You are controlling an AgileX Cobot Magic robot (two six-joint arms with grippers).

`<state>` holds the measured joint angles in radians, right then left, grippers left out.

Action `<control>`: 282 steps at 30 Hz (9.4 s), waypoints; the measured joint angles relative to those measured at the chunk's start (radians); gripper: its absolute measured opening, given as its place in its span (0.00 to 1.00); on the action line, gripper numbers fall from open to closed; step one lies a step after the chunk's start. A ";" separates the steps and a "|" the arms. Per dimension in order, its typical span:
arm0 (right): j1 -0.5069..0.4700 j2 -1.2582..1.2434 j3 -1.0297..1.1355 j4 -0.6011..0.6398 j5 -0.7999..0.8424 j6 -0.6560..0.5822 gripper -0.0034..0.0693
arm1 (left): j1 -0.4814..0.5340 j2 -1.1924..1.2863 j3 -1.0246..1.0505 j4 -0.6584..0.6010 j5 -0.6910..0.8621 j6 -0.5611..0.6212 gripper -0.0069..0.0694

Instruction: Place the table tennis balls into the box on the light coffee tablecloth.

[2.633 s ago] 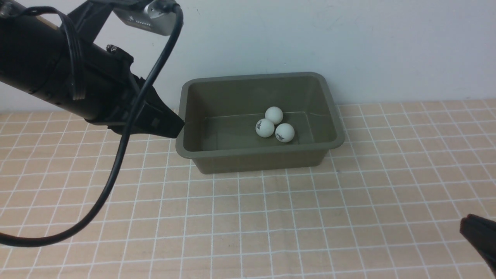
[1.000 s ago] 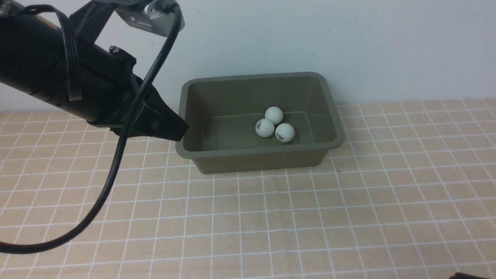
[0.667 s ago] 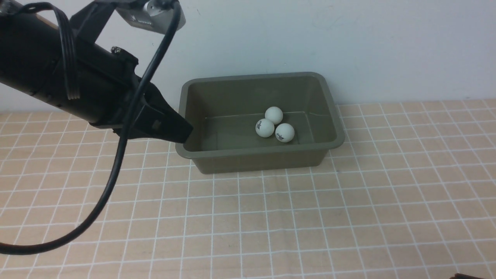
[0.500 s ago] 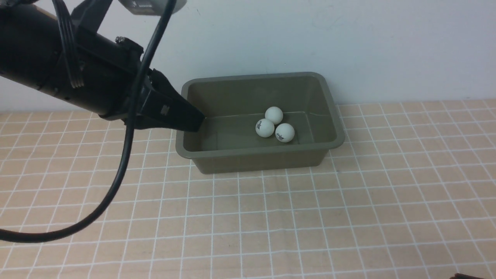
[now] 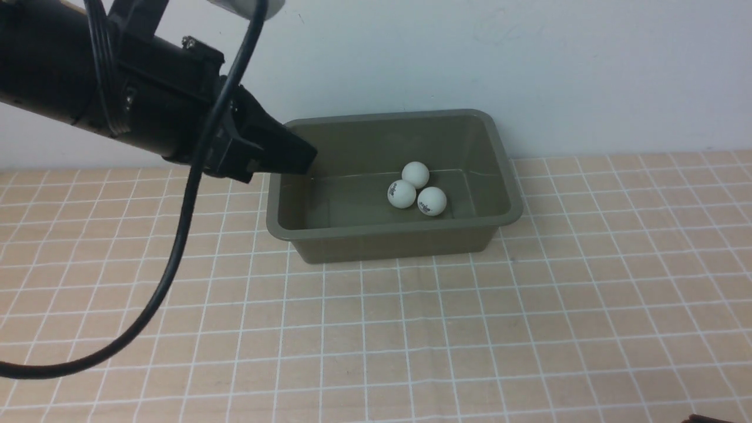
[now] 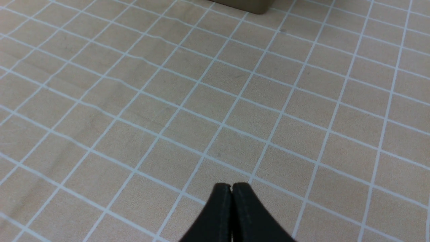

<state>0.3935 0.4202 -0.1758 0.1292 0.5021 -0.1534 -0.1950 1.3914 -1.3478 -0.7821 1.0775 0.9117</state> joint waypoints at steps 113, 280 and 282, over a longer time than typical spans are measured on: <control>0.000 0.000 0.000 0.000 0.000 -0.012 0.03 | 0.258 -1.401 1.377 0.746 -0.701 -0.779 0.01; -0.429 -0.431 0.198 -0.027 -0.108 -0.027 0.03 | 0.258 -1.403 1.376 0.753 -0.697 -0.849 0.01; -0.429 -0.431 0.198 -0.027 -0.108 -0.027 0.03 | 0.258 -1.403 1.376 0.753 -0.697 -0.849 0.01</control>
<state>-0.0355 -0.0112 0.0222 0.1025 0.3937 -0.1804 0.0633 -0.0120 0.0282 -0.0292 0.3808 0.0628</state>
